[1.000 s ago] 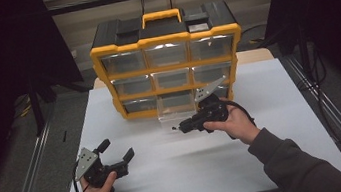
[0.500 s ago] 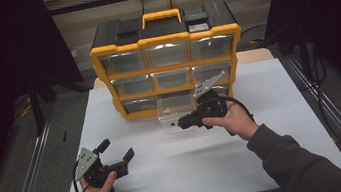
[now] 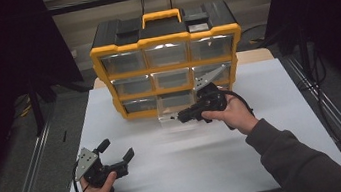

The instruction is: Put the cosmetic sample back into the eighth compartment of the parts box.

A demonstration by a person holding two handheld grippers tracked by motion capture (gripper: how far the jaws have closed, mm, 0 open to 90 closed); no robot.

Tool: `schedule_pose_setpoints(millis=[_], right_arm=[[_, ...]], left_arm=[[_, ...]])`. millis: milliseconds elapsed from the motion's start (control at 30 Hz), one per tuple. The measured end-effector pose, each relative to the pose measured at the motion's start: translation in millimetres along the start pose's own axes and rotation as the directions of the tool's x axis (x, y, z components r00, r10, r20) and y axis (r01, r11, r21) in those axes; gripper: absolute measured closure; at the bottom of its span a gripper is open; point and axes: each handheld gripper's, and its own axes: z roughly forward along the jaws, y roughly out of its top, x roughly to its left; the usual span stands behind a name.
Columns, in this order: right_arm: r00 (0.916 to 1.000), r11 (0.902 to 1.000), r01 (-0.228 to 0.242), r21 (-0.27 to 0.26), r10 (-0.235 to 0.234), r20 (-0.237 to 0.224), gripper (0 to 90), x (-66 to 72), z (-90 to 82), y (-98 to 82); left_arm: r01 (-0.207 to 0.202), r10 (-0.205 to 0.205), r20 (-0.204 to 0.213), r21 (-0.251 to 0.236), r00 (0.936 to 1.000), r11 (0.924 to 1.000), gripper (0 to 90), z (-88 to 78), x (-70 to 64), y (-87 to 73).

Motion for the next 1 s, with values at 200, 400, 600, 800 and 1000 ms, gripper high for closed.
schedule_pose_setpoints(millis=[200,400,600,800,1000], right_arm=[[1.0000,1.0000,0.000,-0.004,0.000,0.007,81.7,-3.0,-1.8,3.8],[0.9999,1.0000,0.001,-0.005,-0.001,0.013,81.6,-5.9,-1.6,6.0],[0.9998,0.9999,0.003,-0.012,-0.003,0.020,81.6,-8.0,-2.4,9.8],[0.9996,0.9999,0.009,-0.013,-0.009,0.027,81.7,-9.6,-2.3,13.7],[0.9994,0.9999,0.003,-0.014,-0.002,0.034,81.6,-13.2,-1.9,14.2]], left_arm=[[0.004,-0.004,-0.007,-0.002,1.0000,1.0000,2.1,0.5,-0.2,-0.1],[0.003,-0.003,-0.008,-0.001,1.0000,1.0000,2.1,0.2,0.1,0.0],[0.003,-0.003,-0.007,-0.002,1.0000,1.0000,2.1,0.5,-0.1,-0.1],[0.004,-0.004,-0.007,-0.002,1.0000,1.0000,2.1,0.5,-0.2,-0.1],[0.004,-0.004,-0.007,-0.003,1.0000,1.0000,2.1,0.5,-0.4,-0.1]])
